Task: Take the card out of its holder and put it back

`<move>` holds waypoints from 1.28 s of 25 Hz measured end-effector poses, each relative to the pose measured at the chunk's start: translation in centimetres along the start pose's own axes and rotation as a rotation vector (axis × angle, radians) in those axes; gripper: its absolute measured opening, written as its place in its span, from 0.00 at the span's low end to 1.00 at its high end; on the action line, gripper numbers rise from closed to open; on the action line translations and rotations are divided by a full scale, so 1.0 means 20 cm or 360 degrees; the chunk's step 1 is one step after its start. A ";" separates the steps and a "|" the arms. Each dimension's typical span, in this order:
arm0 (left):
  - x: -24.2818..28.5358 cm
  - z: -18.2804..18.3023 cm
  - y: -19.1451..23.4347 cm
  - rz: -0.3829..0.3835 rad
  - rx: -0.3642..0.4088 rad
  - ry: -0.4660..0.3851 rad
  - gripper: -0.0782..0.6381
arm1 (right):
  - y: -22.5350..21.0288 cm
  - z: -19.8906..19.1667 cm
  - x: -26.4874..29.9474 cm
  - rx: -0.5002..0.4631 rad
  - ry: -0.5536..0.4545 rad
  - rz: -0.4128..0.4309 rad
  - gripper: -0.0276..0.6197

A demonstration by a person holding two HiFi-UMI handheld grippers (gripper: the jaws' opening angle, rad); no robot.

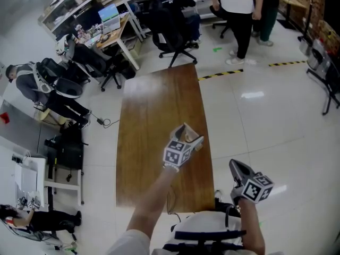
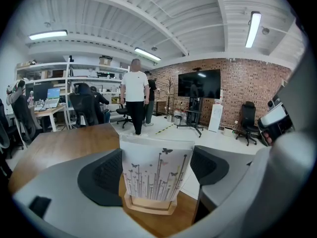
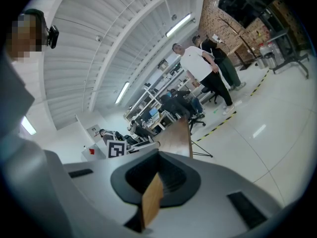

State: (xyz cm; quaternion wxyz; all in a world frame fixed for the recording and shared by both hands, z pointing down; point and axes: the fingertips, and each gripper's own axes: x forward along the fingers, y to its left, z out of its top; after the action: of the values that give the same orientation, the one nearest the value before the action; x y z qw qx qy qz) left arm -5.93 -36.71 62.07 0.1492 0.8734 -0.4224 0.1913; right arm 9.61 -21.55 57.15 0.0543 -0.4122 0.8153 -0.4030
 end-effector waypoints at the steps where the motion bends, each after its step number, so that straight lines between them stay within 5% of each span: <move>1: 0.00 0.00 0.00 -0.0001 -0.0001 0.0000 0.70 | 0.00 0.00 0.01 0.0000 0.0000 0.0000 0.06; 32: 0.12 -0.28 0.05 -0.0010 -0.0037 0.0154 0.70 | -0.11 0.00 -0.01 0.0039 0.0004 -0.0065 0.06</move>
State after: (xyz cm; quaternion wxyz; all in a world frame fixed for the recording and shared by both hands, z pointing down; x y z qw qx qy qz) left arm -6.39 -36.60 68.24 0.1802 0.8626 -0.4142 0.2280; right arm 11.17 -22.07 58.65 0.0501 -0.4275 0.8019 -0.4144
